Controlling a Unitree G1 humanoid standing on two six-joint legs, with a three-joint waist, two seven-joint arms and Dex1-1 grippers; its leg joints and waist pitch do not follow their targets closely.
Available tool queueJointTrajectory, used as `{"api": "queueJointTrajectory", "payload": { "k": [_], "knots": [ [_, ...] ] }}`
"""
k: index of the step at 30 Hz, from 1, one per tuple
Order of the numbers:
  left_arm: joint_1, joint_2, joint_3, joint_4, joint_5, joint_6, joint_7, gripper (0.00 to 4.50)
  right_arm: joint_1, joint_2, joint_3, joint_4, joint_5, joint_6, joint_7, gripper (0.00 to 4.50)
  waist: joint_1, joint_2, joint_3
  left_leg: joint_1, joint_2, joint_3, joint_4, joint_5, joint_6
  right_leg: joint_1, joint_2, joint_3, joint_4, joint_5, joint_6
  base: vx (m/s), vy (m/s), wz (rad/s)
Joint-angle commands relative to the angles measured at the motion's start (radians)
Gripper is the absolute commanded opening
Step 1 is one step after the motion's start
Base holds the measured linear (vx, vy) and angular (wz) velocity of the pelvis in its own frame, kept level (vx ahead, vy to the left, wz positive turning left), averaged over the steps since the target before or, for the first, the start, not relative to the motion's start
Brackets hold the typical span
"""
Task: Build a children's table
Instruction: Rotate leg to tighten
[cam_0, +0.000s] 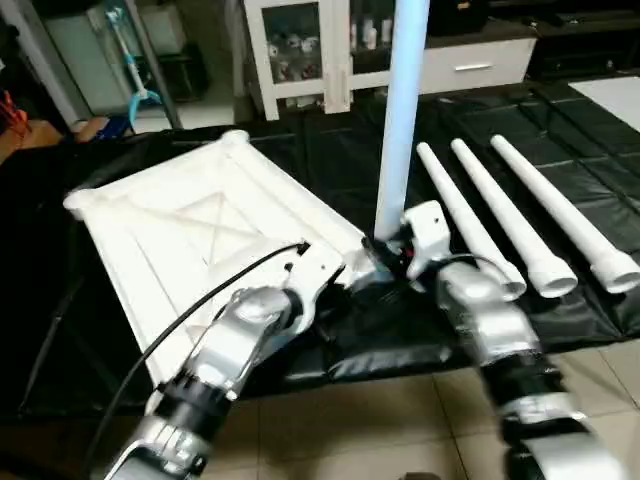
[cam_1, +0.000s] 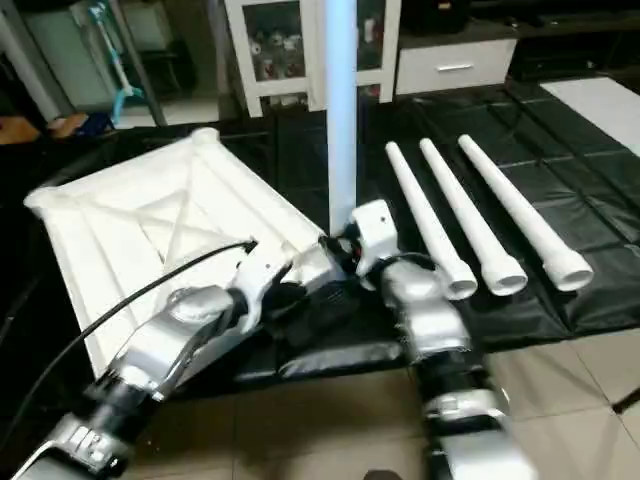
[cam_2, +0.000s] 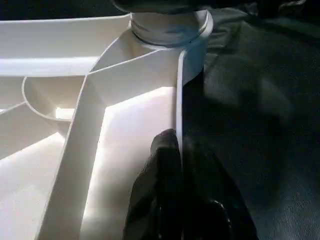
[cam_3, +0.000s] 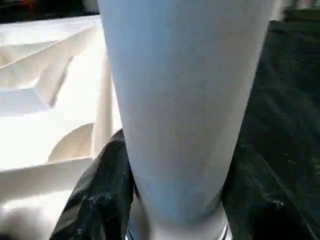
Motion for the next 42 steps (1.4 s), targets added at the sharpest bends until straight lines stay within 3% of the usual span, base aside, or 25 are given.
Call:
{"api": "queueJointTrajectory", "payload": {
  "k": [1,6,7,9,10,13,14,17,18,21,22,23,26,29,31,35,42],
  "knots": [
    [-0.007,0.000,0.009,0.037,0.018,0.001,0.039,0.00,-0.013,0.056,-0.006,0.021,0.020,-0.019,-0.049,1.94,-0.003,-0.008,-0.056,0.000,0.037,-0.029,-0.104,-0.413,0.012,0.029,-0.024,0.018,-0.076,-0.371,-0.143,0.000,0.000,0.00],
    [0.010,0.021,0.012,0.018,0.016,-0.014,0.021,0.00,-0.010,0.068,-0.020,0.005,0.048,-0.055,-0.024,1.94,-0.005,-0.009,-0.060,-0.004,0.038,-0.024,-0.100,-0.361,0.036,0.036,-0.025,0.020,-0.067,-0.285,-0.176,0.000,0.000,0.00],
    [0.019,0.030,0.010,0.007,0.013,-0.022,0.005,0.00,-0.006,0.067,-0.018,-0.009,0.063,-0.061,0.014,2.29,-0.004,-0.008,-0.063,-0.009,0.039,-0.023,-0.097,-0.319,0.053,0.041,-0.027,0.019,-0.062,-0.253,-0.183,0.000,0.000,0.00],
    [0.046,0.059,0.002,-0.024,-0.003,-0.031,-0.048,0.00,0.006,0.042,-0.001,-0.043,0.086,-0.048,0.115,2.29,-0.002,-0.008,-0.065,-0.013,0.041,-0.023,-0.094,-0.278,0.075,0.046,-0.028,0.018,-0.058,-0.213,-0.192,0.000,0.000,0.00],
    [0.046,0.059,0.002,-0.024,-0.003,-0.031,-0.048,0.00,0.006,0.042,-0.001,-0.043,0.086,-0.048,0.115,2.50,-0.002,-0.008,-0.065,-0.016,0.042,-0.024,-0.094,-0.263,0.081,0.048,-0.028,0.018,-0.055,-0.202,-0.194,0.000,0.000,0.00],
    [0.097,0.133,-0.033,-0.074,-0.012,-0.065,-0.157,0.00,0.020,-0.040,0.017,-0.088,0.109,-0.034,0.276,2.85,0.001,-0.007,-0.072,-0.014,0.042,-0.022,-0.081,-0.167,0.133,0.052,-0.027,0.016,-0.043,-0.091,-0.220,0.041,-0.008,0.00],
    [0.114,0.156,-0.042,-0.092,-0.017,-0.074,-0.190,0.00,0.021,-0.072,0.019,-0.101,0.126,-0.019,0.337,2.96,0.006,-0.003,-0.075,-0.013,0.042,-0.022,-0.074,-0.115,0.157,0.054,-0.026,0.014,-0.035,-0.040,-0.229,0.063,-0.015,0.00],
    [0.139,0.192,-0.054,-0.121,-0.029,-0.085,-0.241,0.00,0.023,-0.129,0.022,-0.118,0.145,-0.001,0.436,3.15,0.020,-0.001,-0.079,-0.003,0.042,-0.019,-0.066,-0.052,0.189,0.049,-0.023,0.015,-0.028,0.020,-0.246,0.064,-0.011,0.01],
    [0.154,0.213,-0.060,-0.146,-0.042,-0.088,-0.276,0.00,0.026,-0.177,0.030,-0.129,0.149,0.009,0.506,3.20,0.028,0.001,-0.082,-0.001,0.042,-0.016,-0.059,0.010,0.205,0.045,-0.023,0.017,-0.022,0.069,-0.256,0.058,0.002,0.01],
    [0.179,0.246,-0.073,-0.194,-0.066,-0.086,-0.336,0.00,0.032,-0.260,0.045,-0.140,0.144,0.025,0.623,3.51,0.053,-0.003,-0.084,0.000,0.042,-0.014,-0.055,0.051,0.230,0.043,-0.019,0.016,-0.018,0.077,-0.261,0.000,0.000,0.00],
    [0.189,0.258,-0.080,-0.217,-0.078,-0.083,-0.362,0.00,0.033,-0.298,0.054,-0.139,0.139,0.032,0.671,3.56,0.067,-0.001,-0.081,0.003,0.045,-0.010,-0.058,0.019,0.223,0.038,-0.018,0.018,-0.022,0.020,-0.260,0.000,0.000,0.00],
    [0.189,0.258,-0.080,-0.217,-0.078,-0.083,-0.362,0.00,0.033,-0.298,0.054,-0.139,0.139,0.032,0.671,3.67,0.067,-0.001,-0.081,0.003,0.045,-0.010,-0.058,0.019,0.223,0.038,-0.018,0.018,-0.022,0.020,-0.260,0.000,0.000,0.00],
    [0.202,0.277,-0.096,-0.244,-0.087,-0.077,-0.397,0.00,0.037,-0.373,0.080,-0.133,0.131,0.043,0.768,3.79,0.086,-0.003,-0.070,0.006,0.050,-0.006,-0.072,-0.131,0.151,0.034,-0.018,0.026,-0.034,-0.128,-0.244,0.000,0.000,0.00],
    [0.205,0.281,-0.098,-0.243,-0.085,-0.083,-0.403,0.00,0.036,-0.406,0.089,-0.123,0.132,0.041,0.817,3.79,0.090,-0.008,-0.067,0.012,0.048,-0.004,-0.080,-0.239,0.087,0.030,-0.018,0.033,-0.042,-0.211,-0.226,0.000,0.000,0.00],
    [0.203,0.279,-0.098,-0.242,-0.085,-0.082,-0.403,0.00,0.035,-0.415,0.090,-0.117,0.134,0.041,0.835,3.79,0.089,-0.010,-0.066,0.011,0.048,-0.004,-0.083,-0.255,0.070,0.029,-0.018,0.038,-0.044,-0.233,-0.219,0.000,0.000,0.00],
    [0.199,0.278,-0.097,-0.243,-0.089,-0.078,-0.403,0.00,0.038,-0.437,0.105,-0.115,0.135,0.041,0.880,3.79,0.089,-0.012,-0.067,0.008,0.046,-0.004,-0.083,-0.255,0.068,0.028,-0.017,0.043,-0.045,-0.252,-0.210,0.000,0.000,0.00],
    [0.197,0.282,-0.102,-0.249,-0.096,-0.075,-0.400,0.00,0.043,-0.454,0.121,-0.110,0.134,0.040,0.921,3.14,0.087,-0.015,-0.071,-0.001,0.044,-0.004,-0.077,-0.200,0.102,0.032,-0.018,0.042,-0.042,-0.223,-0.216,0.000,0.000,0.00]
  ]
}}
